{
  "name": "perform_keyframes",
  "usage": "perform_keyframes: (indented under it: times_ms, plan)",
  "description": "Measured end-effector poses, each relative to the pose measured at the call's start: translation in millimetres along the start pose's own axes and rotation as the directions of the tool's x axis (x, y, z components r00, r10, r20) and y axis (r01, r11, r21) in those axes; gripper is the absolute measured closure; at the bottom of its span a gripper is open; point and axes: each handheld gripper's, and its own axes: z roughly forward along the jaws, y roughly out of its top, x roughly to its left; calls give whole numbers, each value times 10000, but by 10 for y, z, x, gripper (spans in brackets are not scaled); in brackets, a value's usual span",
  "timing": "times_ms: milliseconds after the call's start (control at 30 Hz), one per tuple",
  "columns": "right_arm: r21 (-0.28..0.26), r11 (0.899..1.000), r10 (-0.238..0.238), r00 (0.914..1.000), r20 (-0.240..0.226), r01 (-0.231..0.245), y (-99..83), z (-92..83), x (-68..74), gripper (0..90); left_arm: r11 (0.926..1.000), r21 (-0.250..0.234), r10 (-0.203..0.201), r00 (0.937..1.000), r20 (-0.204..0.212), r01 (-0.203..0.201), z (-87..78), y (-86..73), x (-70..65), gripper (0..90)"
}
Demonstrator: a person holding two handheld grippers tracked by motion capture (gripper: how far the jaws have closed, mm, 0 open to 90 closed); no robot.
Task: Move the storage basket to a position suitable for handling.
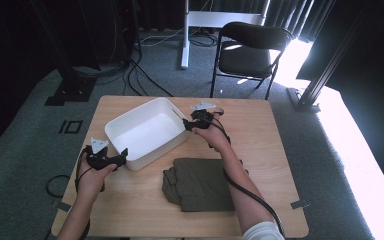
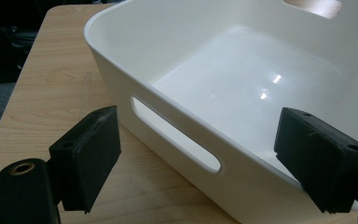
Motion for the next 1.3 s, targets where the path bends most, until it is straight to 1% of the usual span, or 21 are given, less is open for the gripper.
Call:
perform_keyframes:
  times_ms: [33,67,100,133,167,200,300,333,367,400,433,467,500,533,600,767,833,867,1000,1133,1300]
  plan:
    - [0,10000,0,10000,0,0,0,0,0,431,10000,0,0,10000,0,0,0,0,0,200]
    - [89,9999,-116,9999,68,116,-13,33,18,479,9999,-158,-29,10000,68,30,10,-13,-13,236]
    - [89,9999,-116,9999,68,116,-13,33,18,479,9999,-158,-29,10000,68,30,10,-13,-13,252]
    - [42,9999,-155,9999,-35,155,-14,53,33,543,9994,-171,-295,9985,462,303,27,-24,-6,299]
    - [42,9999,-155,9999,-35,155,-14,53,33,543,9994,-171,-295,9985,462,303,27,-24,-6,342]
    - [32,9997,-248,9997,26,248,-14,73,56,604,9987,-95,-502,9970,585,508,39,-24,-26,369]
    - [122,9997,-223,9998,-14,223,-10,91,88,626,9986,-10,-532,9976,444,533,46,-17,-49,380]
    - [164,9992,-358,9992,155,355,-8,110,126,680,9986,78,-525,9981,309,522,43,-6,-67,387]
    - [164,9992,-358,9992,155,355,-8,110,126,680,9986,78,-525,9981,309,522,43,-6,-67,397]
    - [180,9986,-502,9987,81,501,-9,121,163,749,9982,187,-570,9982,199,566,40,5,-83,405]
    - [180,9986,-502,9987,81,501,-9,121,163,749,9982,187,-570,9982,199,566,40,5,-83,414]
    - [257,9985,-479,9986,225,474,-19,129,182,785,9973,256,-698,9975,143,694,41,13,-93,430]
    - [257,9985,-479,9986,225,474,-19,129,182,785,9973,256,-698,9975,143,694,41,13,-93,438]
    - [280,9986,-453,9984,345,443,-38,128,186,800,9966,289,-780,9969,145,775,44,17,-94,455]
    - [309,9990,-344,9987,375,332,-54,109,176,808,9946,253,-1010,9947,192,1005,63,25,-93,478]
    - [350,9992,-212,9990,387,198,-76,65,149,807,9943,185,-1049,9944,117,1047,109,44,-119,502]
    - [406,9990,-223,9987,449,204,-83,46,131,807,9948,206,-998,9950,90,996,134,57,-135,509]
    - [413,9991,-149,9985,531,127,-97,27,117,808,9960,367,-818,9966,10,817,177,56,-161,517]
    - [441,9990,-72,9977,675,42,-131,-23,75,807,9946,272,-1002,9949,101,999,214,58,-191,534]
    - [483,9988,49,9972,748,-86,-160,-70,19,808,9960,292,-854,9960,257,846,261,85,-253,536]
    - [537,9983,184,9949,992,-238,-205,-138,-43,810,9967,388,-729,9970,272,718,324,136,-330,551]
